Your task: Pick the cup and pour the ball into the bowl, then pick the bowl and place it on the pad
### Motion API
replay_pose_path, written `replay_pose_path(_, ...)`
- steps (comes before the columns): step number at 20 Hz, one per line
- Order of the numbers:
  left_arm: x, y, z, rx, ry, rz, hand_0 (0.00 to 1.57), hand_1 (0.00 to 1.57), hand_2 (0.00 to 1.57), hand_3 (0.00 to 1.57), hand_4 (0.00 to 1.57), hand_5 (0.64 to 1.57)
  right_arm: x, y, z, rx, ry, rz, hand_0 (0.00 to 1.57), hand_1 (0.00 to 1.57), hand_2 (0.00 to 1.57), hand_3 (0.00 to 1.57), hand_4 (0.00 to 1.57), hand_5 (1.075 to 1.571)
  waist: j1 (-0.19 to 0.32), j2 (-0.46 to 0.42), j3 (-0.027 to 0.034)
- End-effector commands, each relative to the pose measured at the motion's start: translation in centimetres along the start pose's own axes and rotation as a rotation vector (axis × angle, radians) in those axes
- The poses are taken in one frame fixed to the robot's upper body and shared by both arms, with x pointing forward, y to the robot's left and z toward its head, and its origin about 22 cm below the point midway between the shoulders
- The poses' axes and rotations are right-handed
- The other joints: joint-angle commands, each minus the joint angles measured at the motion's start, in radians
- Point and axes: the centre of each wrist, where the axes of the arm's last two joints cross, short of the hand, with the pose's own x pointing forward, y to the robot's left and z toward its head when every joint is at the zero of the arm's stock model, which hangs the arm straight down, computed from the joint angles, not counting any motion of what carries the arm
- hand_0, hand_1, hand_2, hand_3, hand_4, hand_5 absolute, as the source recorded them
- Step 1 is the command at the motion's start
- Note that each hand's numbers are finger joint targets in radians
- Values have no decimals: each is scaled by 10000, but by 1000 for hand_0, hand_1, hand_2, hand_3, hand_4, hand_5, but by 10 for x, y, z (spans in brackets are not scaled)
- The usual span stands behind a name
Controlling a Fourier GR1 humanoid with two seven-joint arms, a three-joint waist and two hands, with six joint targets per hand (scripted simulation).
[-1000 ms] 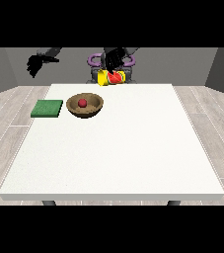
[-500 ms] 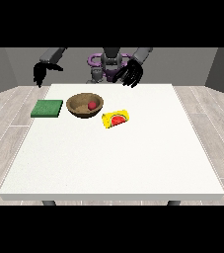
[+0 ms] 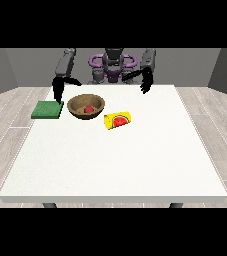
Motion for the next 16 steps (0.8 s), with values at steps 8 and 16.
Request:
replay_pose_path(8, -11, 40, 16, -399, -675, 1108, 0, 0, 0, 0, 0, 1565, -33, 24, -14, -686, 150, -254, 0, 0, 0, 0, 259, 1567, 321, 200, 62)
replay_pose_path(16, -9, 71, 9, -4, -1483, 979, 0, 0, 0, 0, 0, 1566, -37, 10, -22, -366, -238, -179, 0, 0, 0, 0, 116, 1563, 122, 1032, 62)
